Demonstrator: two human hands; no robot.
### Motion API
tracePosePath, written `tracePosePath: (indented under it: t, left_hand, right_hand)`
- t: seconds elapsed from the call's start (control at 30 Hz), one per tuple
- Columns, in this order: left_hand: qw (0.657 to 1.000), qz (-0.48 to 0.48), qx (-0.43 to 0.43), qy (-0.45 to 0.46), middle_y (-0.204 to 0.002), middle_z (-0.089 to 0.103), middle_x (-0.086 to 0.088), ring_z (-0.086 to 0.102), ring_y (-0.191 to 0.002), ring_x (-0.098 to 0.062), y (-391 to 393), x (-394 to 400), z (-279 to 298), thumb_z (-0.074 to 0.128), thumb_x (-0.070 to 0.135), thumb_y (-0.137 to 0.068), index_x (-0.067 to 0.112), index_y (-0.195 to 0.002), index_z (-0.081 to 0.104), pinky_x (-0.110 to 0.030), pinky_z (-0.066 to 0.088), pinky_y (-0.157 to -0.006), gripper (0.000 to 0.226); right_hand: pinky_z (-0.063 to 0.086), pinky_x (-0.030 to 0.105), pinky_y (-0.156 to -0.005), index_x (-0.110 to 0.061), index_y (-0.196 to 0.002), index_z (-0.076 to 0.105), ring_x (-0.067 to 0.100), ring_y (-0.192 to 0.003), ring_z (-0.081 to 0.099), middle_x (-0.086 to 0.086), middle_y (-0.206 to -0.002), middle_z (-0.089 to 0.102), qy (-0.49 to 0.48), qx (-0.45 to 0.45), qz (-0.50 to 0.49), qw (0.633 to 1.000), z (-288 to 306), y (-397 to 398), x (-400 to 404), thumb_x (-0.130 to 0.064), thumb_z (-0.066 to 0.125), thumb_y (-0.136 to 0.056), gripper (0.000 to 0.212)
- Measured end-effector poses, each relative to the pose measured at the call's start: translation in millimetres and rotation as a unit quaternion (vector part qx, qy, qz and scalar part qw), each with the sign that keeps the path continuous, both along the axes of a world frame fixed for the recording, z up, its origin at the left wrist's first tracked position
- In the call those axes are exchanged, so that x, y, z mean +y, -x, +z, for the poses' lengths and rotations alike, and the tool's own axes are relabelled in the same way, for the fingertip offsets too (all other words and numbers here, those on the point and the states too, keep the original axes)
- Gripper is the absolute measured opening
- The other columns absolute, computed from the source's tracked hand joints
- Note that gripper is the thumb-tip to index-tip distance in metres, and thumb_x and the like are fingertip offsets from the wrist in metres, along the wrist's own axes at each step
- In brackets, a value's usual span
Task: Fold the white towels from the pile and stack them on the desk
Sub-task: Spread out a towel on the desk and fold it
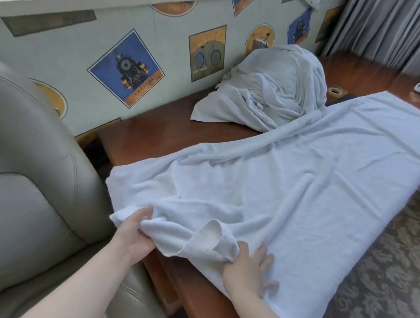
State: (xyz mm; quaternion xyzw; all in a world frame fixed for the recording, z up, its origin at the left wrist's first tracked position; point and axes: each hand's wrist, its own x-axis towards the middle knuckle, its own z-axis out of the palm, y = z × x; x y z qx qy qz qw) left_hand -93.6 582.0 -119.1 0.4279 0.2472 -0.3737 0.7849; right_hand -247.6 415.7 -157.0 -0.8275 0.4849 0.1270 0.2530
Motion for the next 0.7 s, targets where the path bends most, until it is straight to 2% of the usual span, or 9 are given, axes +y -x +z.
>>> tracePosePath:
  t: [0.07, 0.13, 0.23, 0.37, 0.47, 0.53, 0.57, 0.63, 0.7]
  left_hand:
    - [0.992, -0.012, -0.005, -0.124, -0.115, 0.062, -0.018, 0.061, -0.103, -0.032, -5.6, -2.4, -10.1, 0.059, 0.014, -0.087, 0.005, -0.118, 0.054, -0.043, 0.053, -0.075, 0.033]
    - [0.978, 0.011, -0.010, -0.206, -0.116, 0.060, -0.015, 0.060, -0.104, -0.031, -9.9, -3.0, -20.4, 0.066, 0.019, -0.084, 0.010, -0.122, 0.052, -0.044, 0.053, -0.081, 0.041]
    - [0.960, 0.035, -0.050, -0.273, -0.125, 0.059, -0.011, 0.059, -0.108, -0.026, -13.7, -1.8, -31.5, 0.080, 0.034, -0.077, 0.007, -0.128, 0.053, -0.039, 0.049, -0.090, 0.064]
    - [0.955, -0.019, -0.094, -0.281, -0.127, 0.060, -0.020, 0.061, -0.111, -0.035, -27.1, -8.5, -33.2, 0.081, 0.025, -0.077, -0.002, -0.128, 0.053, -0.035, 0.049, -0.071, 0.065]
    - [0.906, -0.119, -0.213, -0.346, -0.112, 0.064, -0.012, 0.059, -0.107, -0.033, -31.1, -27.3, -29.9, 0.088, 0.028, -0.067, -0.001, -0.117, 0.057, -0.037, 0.046, -0.084, 0.065]
    - [0.876, -0.169, -0.270, -0.362, -0.113, 0.063, -0.010, 0.057, -0.112, -0.031, -28.7, -45.4, -30.2, 0.089, 0.029, -0.066, 0.002, -0.119, 0.055, -0.035, 0.042, -0.093, 0.068]
    - [0.861, -0.177, -0.282, -0.383, -0.120, 0.061, -0.012, 0.055, -0.117, -0.031, -28.3, -54.0, -29.9, 0.089, 0.032, -0.067, 0.001, -0.123, 0.054, -0.035, 0.040, -0.097, 0.073]
    - [0.823, -0.196, -0.251, -0.471, -0.135, 0.052, -0.018, 0.045, -0.128, -0.035, -33.3, -65.1, -30.0, 0.085, 0.047, -0.067, -0.002, -0.132, 0.050, -0.038, 0.033, -0.108, 0.088]
    - [0.796, -0.237, -0.210, -0.515, -0.144, 0.044, -0.020, 0.037, -0.134, -0.038, -40.3, -70.5, -35.0, 0.080, 0.057, -0.068, 0.000, -0.138, 0.046, -0.044, 0.027, -0.114, 0.096]
  right_hand:
    - [0.019, 0.065, -0.105, -0.047, -0.133, 0.031, 0.032, -0.147, -0.012, 0.003, -0.162, -0.012, 0.007, 0.011, 0.006, 1.000, -3.3, -3.9, 4.7, -0.015, 0.039, -0.087, 0.056]
    - [0.019, 0.065, -0.107, -0.045, -0.138, 0.030, 0.030, -0.149, -0.010, 0.000, -0.163, -0.009, 0.018, 0.018, 0.028, 0.999, -4.0, -5.7, 7.5, -0.016, 0.041, -0.090, 0.057]
    - [0.022, 0.058, -0.110, -0.039, -0.143, 0.031, 0.022, -0.150, -0.005, -0.006, -0.164, -0.001, 0.016, 0.023, 0.086, 0.996, -3.7, -5.6, 19.1, -0.012, 0.039, -0.093, 0.057]
    - [0.020, 0.049, -0.113, -0.032, -0.143, 0.035, 0.010, -0.148, 0.011, -0.012, -0.160, 0.019, 0.028, -0.030, 0.129, 0.991, -1.2, -4.2, 44.4, -0.006, 0.037, -0.092, 0.057]
    - [0.020, 0.049, -0.112, -0.029, -0.128, 0.046, 0.017, -0.137, 0.034, -0.007, -0.138, 0.046, -0.023, -0.053, 0.166, 0.984, 9.2, -6.7, 62.8, -0.009, 0.041, -0.087, 0.046]
    - [0.015, 0.051, -0.113, -0.029, -0.122, 0.050, 0.020, -0.129, 0.045, -0.005, -0.129, 0.054, -0.080, -0.045, 0.206, 0.974, 19.2, -7.1, 75.0, -0.025, 0.037, -0.087, 0.037]
    - [0.011, 0.051, -0.114, -0.029, -0.124, 0.051, 0.021, -0.128, 0.047, -0.004, -0.130, 0.056, -0.118, -0.039, 0.223, 0.967, 23.0, -6.8, 77.7, -0.038, 0.032, -0.085, 0.045]
    - [0.016, 0.046, -0.114, -0.032, -0.129, 0.052, 0.024, -0.125, 0.052, -0.002, -0.131, 0.061, -0.173, -0.063, 0.217, 0.959, 26.1, -3.6, 76.3, -0.056, 0.026, -0.077, 0.063]
    - [0.034, 0.036, -0.108, -0.031, -0.125, 0.056, 0.024, -0.124, 0.053, 0.000, -0.130, 0.062, -0.165, -0.127, 0.157, 0.965, 23.9, 2.3, 62.0, -0.052, 0.040, -0.079, 0.053]
